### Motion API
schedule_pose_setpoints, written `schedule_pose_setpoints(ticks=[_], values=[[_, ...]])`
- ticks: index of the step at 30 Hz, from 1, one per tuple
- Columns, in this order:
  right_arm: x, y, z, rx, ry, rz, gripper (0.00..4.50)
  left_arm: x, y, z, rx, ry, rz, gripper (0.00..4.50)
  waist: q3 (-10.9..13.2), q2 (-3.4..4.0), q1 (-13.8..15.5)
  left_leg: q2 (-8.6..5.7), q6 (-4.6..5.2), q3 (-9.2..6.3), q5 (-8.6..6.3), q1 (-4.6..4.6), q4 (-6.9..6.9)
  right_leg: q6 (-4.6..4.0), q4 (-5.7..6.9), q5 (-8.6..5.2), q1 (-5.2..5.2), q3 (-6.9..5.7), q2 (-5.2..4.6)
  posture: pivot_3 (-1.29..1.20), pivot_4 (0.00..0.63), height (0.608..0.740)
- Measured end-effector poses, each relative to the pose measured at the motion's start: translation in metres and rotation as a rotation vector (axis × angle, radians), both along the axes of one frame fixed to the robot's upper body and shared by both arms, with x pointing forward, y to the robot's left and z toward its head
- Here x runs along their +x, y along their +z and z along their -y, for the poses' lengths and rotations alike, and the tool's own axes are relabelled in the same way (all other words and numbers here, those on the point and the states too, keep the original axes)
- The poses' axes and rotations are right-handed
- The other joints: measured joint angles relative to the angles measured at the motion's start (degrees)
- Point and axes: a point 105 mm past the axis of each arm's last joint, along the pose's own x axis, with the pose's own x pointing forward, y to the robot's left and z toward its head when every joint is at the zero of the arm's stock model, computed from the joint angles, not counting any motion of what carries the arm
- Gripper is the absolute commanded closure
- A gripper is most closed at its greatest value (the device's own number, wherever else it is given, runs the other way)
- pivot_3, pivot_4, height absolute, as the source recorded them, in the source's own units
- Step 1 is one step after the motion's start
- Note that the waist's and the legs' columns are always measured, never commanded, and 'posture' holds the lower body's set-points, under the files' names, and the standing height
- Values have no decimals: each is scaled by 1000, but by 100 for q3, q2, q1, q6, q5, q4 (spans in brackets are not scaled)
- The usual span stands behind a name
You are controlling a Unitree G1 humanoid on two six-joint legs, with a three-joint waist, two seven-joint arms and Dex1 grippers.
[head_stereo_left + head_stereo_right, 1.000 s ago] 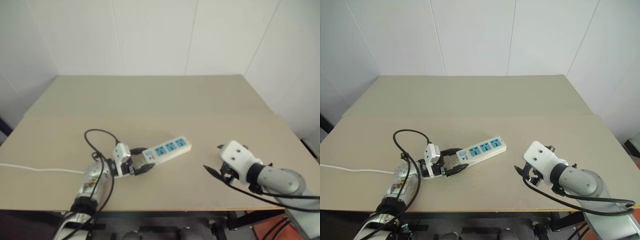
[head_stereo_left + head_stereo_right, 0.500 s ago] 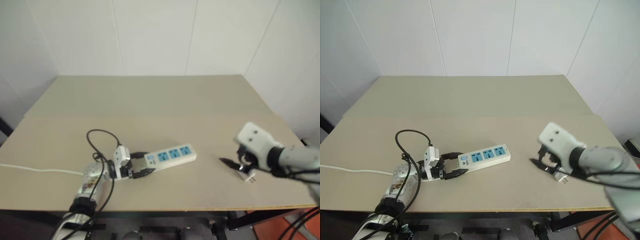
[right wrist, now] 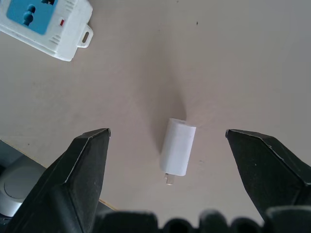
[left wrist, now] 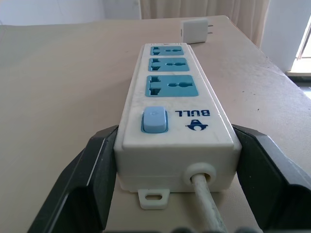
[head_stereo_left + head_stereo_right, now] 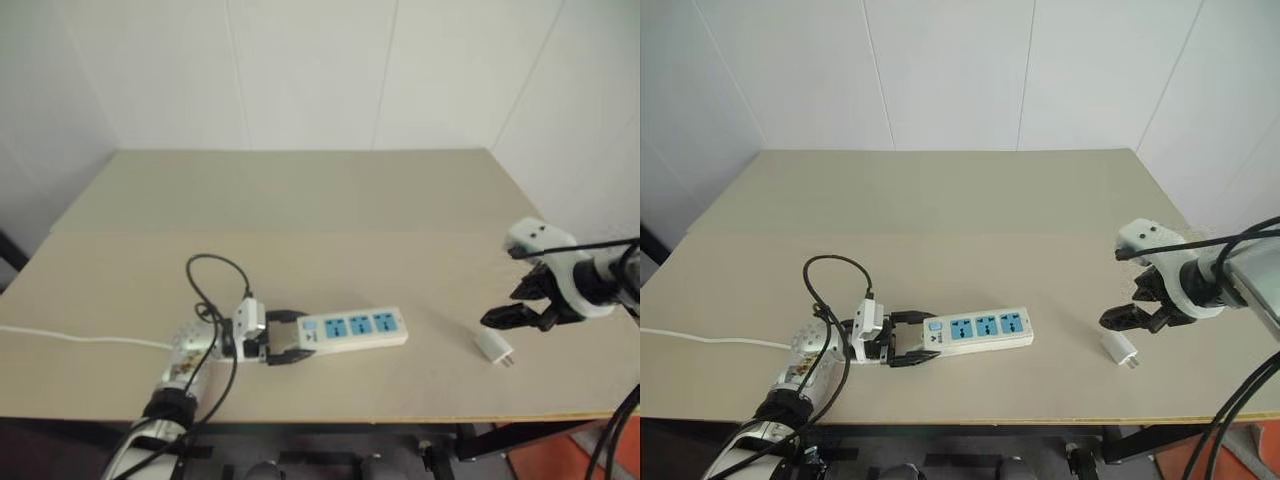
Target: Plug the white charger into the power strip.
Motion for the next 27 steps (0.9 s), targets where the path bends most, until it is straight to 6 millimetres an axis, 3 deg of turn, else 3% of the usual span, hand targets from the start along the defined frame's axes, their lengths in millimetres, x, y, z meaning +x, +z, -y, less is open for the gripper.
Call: schedule_pose_setpoints(ticks=[3,10,27], values=[[4,-14,-2,12,-36,-56,0,-1,0,3,0,-9,7,1268,-1,2,-4,-1,0,1,0,-2,-1,0,1,0,-5,1,0,0,150,740],[18,-23,-2,-2,-112,-55,0,-2,0,4,1,-13,20,1268,-1,4,6,-1,0,-2,0,-5,0,0,1,1,-5,-1,-1,0,150,740],[24,-49,11,3,-225,-117,0,-4,-1,3,-5,7,22,1268,-3,8,-7,-1,0,-1,0,-1,-1,0,2,1,-3,1,0,0,150,740]])
